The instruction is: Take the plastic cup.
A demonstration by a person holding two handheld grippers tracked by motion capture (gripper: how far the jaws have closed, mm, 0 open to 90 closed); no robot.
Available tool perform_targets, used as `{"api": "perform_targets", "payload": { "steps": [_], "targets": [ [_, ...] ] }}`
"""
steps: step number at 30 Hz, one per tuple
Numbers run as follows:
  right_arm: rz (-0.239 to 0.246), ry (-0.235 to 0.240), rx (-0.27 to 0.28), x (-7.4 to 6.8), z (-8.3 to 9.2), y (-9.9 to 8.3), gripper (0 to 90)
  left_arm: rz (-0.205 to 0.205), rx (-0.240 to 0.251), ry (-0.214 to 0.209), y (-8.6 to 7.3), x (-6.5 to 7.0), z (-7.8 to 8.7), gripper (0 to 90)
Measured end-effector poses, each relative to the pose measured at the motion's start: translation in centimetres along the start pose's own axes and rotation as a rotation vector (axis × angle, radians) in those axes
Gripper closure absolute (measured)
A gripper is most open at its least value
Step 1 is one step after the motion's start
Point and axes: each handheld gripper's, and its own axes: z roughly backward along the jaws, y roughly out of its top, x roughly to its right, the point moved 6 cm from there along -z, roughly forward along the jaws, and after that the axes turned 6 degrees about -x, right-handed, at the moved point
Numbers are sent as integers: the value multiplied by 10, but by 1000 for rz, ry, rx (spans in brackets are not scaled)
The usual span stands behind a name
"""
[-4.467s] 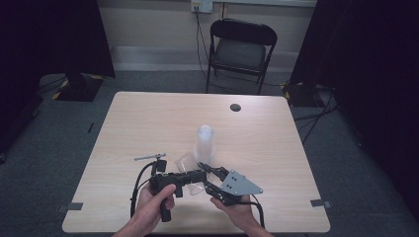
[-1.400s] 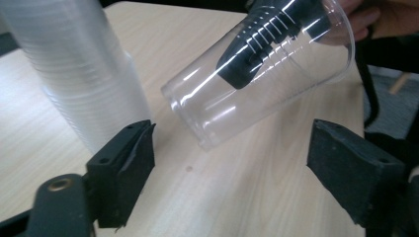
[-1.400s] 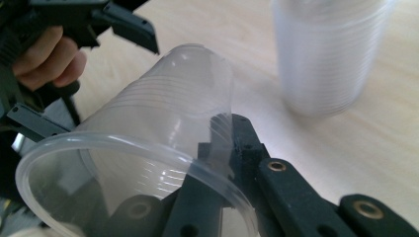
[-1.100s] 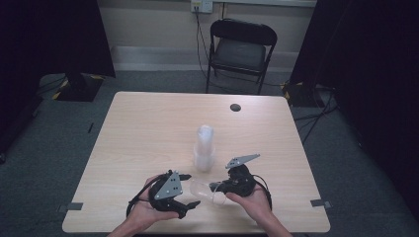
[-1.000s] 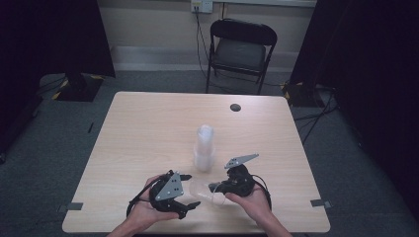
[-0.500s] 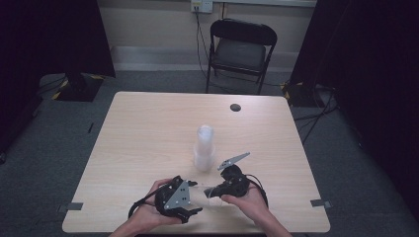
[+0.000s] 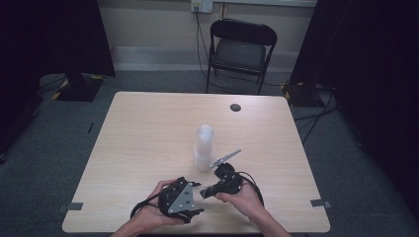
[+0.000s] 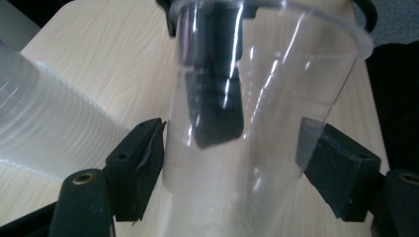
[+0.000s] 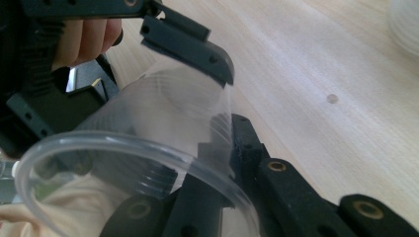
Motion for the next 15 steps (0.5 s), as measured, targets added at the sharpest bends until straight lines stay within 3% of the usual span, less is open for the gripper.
{"api": "perform_targets", "payload": {
  "steps": [15],
  "targets": [
    [-17,3,-7,-2,-5,2,900,-10,44,12,10,6,0,246]
  ]
}}
